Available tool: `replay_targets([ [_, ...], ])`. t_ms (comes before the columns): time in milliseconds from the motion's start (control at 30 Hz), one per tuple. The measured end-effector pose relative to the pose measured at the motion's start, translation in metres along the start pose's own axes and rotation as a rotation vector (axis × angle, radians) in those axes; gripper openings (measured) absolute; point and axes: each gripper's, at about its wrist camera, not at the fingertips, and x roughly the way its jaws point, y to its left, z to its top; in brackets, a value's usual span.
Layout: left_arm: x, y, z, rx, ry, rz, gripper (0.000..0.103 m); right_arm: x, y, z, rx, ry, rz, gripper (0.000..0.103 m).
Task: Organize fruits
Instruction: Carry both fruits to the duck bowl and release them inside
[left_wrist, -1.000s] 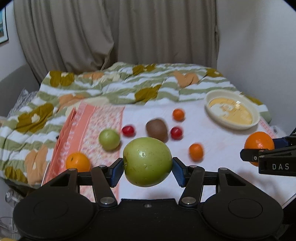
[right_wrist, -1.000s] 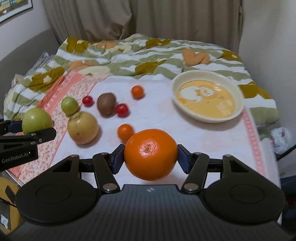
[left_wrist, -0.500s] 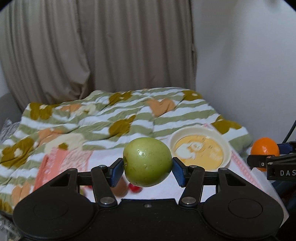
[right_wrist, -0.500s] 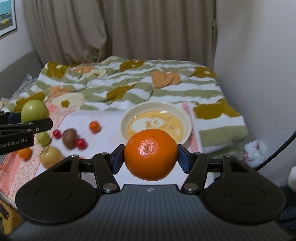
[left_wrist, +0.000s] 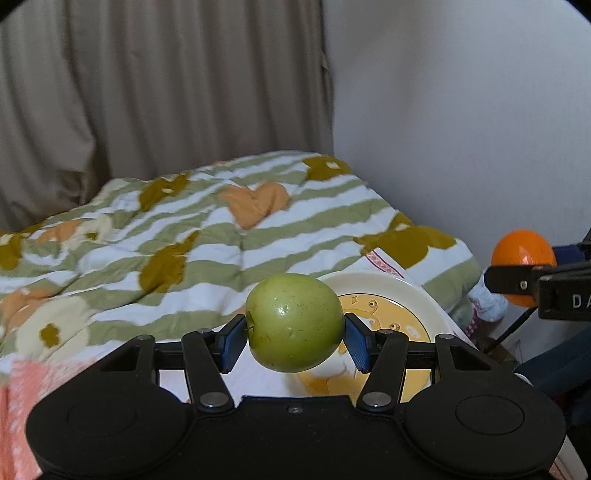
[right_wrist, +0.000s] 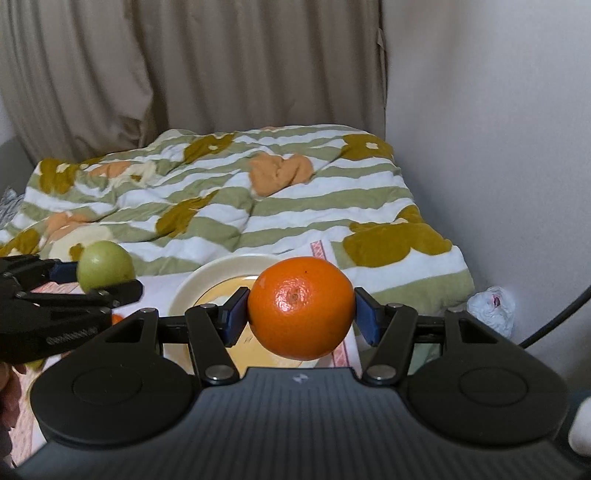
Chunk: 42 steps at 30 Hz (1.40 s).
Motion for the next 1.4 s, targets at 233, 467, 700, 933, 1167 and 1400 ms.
replay_targets([
  [233, 0.080, -0.006, 0.011, 0.055, 0.085, -0.069, 0.061, 0.053, -0.005, 0.012, 0.026, 0.044, -0.024, 0.075],
  [467, 0.127, -0.022, 0.004, 0.133, 0.145, -0.108, 0.061, 0.080, -0.012, 0.007, 0.061, 0.087, -0.049, 0.075],
  [700, 0.145, -0.027, -0.001, 0.148, 0.164, -0.109, 0.062, 0.088, -0.023, 0.003, 0.080, 0.105, -0.048, 0.075],
  [933, 0.114, -0.029, 0.005, 0.170, 0.088, -0.046, 0.101, 0.082, -0.025, 0.006, 0.054, 0.103, -0.020, 0.075],
  [1167, 0.077, -0.008, 0.000, 0.050, 0.130, -0.026, 0.101, 0.084, -0.018, 0.009, -0.032, 0.109, 0.053, 0.075],
  [1400, 0.048, 0.007, -0.014, -0.060, 0.157, 0.035, 0.101, 0.105, 0.001, -0.002, -0.204, 0.118, 0.125, 0.075],
])
